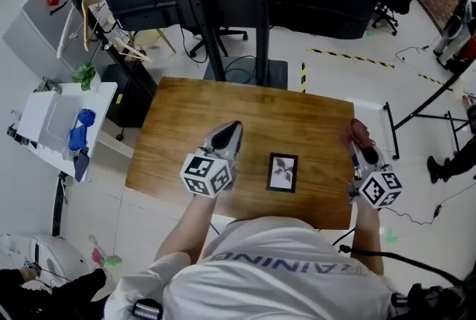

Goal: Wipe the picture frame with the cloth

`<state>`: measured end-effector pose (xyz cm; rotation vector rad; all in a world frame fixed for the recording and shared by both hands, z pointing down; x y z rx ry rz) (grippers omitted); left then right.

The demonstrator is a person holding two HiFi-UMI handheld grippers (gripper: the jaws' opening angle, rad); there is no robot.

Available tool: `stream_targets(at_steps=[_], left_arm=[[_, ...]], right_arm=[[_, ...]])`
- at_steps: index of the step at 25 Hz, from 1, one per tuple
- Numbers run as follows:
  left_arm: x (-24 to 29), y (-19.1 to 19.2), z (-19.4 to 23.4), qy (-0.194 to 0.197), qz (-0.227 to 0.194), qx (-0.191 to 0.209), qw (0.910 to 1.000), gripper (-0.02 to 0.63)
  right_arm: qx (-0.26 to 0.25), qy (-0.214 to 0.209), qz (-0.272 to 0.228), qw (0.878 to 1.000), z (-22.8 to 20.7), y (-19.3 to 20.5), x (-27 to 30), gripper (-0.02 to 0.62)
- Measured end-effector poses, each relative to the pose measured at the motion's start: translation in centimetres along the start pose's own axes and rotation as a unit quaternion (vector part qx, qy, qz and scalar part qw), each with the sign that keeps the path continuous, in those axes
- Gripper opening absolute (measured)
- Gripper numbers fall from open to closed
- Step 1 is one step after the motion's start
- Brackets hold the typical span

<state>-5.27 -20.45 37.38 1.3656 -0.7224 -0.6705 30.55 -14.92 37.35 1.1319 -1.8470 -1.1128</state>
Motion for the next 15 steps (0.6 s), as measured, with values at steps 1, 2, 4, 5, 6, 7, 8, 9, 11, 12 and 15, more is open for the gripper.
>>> stream_targets(at_steps=[1,2,4,5,6,7,8,9,11,12,15], left_arm=[[0.04,-0.05,-0.24,0.002,-0.001,0.001,1.0000,0.006],[0.07,-0.12,-0.51,0.004,-0.002,0.002,1.0000,0.006],[0.20,-0.23,-0.94,0.009,-0.004,0.003,0.9999,0.006],[0.27,-0.23,-1.00,0.010,-0.005,0.001,0.9999,0.006],[0.31,-0.21,-0.95,0.009,-0.005,-0.003,0.9999,0.006],[0.31,-0.20,-0.85,0.008,-0.006,-0.006,0.9999,0.005],[0.32,-0.22,-0.75,0.006,-0.007,-0.008,0.9999,0.006],[0.33,-0.30,-0.70,0.005,-0.009,-0.009,0.9999,0.005],[0.33,-0.49,-0.65,0.003,-0.011,-0.006,0.9999,0.006],[0.29,-0.56,-0.64,0.003,-0.012,-0.005,0.9999,0.006],[0.14,-0.68,-0.63,0.002,-0.015,-0.003,0.9999,0.005]], right_arm=[[0.000,-0.002,0.001,1.000,0.12,0.09,0.12,0.115],[0.000,-0.005,0.002,1.000,0.26,0.13,0.24,0.115],[-0.003,-0.007,0.003,1.000,0.38,0.09,0.39,0.115],[-0.003,-0.007,0.003,1.000,0.37,0.07,0.46,0.115],[-0.003,-0.007,0.004,1.000,0.38,0.07,0.54,0.115],[-0.002,-0.008,0.005,1.000,0.40,0.09,0.59,0.115],[-0.002,-0.008,0.005,1.000,0.41,0.10,0.61,0.115],[-0.001,-0.008,0.006,1.000,0.42,0.10,0.61,0.115],[-0.001,-0.008,0.005,1.000,0.49,0.07,0.61,0.115],[-0.001,-0.009,0.005,1.000,0.56,0.06,0.64,0.115],[-0.003,-0.010,0.006,1.000,0.80,0.11,0.76,0.115]])
Point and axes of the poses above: the fingertips, and each gripper's own axes: x forward along the fingers, z to its left, y out of its underside, the point moved 4 cm from there along -x, backward along the fingers, and after that the axes turned 9 degrees about x, right-handed, at the moved point
